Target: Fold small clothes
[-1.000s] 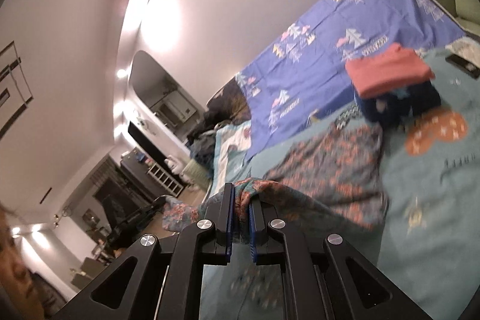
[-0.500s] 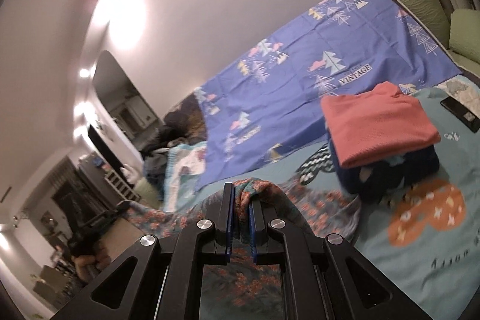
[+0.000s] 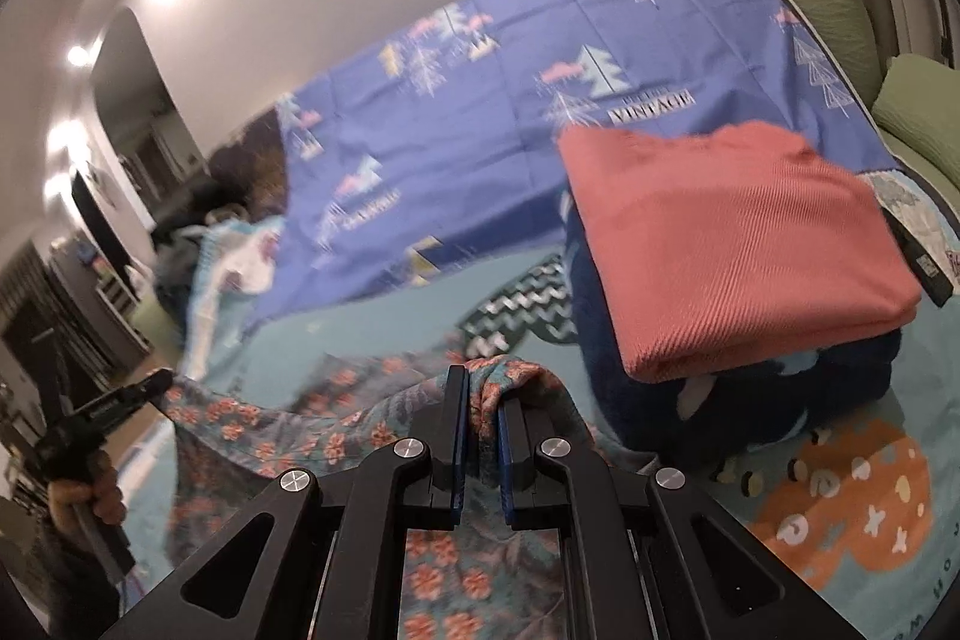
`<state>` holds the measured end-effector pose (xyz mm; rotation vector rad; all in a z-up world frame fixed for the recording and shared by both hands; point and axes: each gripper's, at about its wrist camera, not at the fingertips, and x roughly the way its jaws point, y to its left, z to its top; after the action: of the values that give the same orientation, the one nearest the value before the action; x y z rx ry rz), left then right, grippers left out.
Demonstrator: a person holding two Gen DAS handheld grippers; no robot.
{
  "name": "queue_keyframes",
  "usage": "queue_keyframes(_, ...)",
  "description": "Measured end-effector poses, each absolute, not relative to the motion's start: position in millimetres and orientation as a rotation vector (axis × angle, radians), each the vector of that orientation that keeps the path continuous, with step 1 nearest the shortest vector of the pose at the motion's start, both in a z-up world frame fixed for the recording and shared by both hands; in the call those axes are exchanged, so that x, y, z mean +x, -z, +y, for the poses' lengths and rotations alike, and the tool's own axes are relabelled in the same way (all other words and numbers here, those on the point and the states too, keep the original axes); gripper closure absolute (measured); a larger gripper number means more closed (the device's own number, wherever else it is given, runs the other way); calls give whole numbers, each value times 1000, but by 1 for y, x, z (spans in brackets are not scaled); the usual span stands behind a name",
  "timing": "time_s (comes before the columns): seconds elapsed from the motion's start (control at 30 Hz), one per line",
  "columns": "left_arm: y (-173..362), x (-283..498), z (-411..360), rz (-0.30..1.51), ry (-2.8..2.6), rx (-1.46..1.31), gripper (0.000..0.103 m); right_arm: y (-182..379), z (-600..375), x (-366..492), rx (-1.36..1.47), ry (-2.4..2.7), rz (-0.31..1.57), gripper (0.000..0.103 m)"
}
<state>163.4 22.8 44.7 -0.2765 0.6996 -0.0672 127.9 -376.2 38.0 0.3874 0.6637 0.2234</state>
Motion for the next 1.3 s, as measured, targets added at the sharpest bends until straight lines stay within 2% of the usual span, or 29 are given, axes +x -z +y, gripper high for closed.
queue_keyframes(0.23, 2, 189, 22, 795, 35, -261, 93, -7, -369, 146, 319, -162, 755, 96)
queue_keyframes(0.4, 23, 193, 26, 844, 38, -287, 92, 16, -366, 158, 256, -99, 873, 90)
queue_keyframes(0.5, 18, 182, 31, 830, 30, -286, 77, 17, -372, 147, 268, -119, 913, 82)
queue_keyframes(0.53, 12, 173, 35, 817, 19, -278, 67, 14, -376, 138, 269, -120, 912, 78)
queue_keyframes(0.57, 6, 161, 39, 797, 8, -266, 58, 9, -382, 125, 269, -110, 901, 70)
queue_keyframes(0.6, 0, 148, 43, 772, 3, -254, 54, 5, -388, 113, 268, -93, 888, 62)
queue_keyframes(0.63, -6, 135, 46, 756, 1, -244, 50, 1, -396, 97, 273, -74, 869, 48)
queue_keyframes(0.67, -9, 119, 50, 749, 1, -239, 49, -2, -404, 79, 288, -68, 850, 43)
queue_keyframes(0.77, -8, 73, 57, 782, 29, -252, 41, 0, -423, 29, 365, -92, 869, 43)
queue_keyframes(0.87, 7, 29, 61, 855, 41, -292, 40, 15, -433, -17, 488, -134, 913, 43)
queue_keyframes(1.0, 35, -22, 67, 926, 139, -509, 38, 32, -427, -54, 651, -214, 939, 43)
queue_keyframes(1.17, 55, -25, 53, 945, 295, -670, 35, 54, -404, -38, 773, -363, 934, 43)
queue_keyframes(1.3, 65, -2, 62, 832, 248, -809, 35, 68, -403, -3, 871, -352, 836, 42)
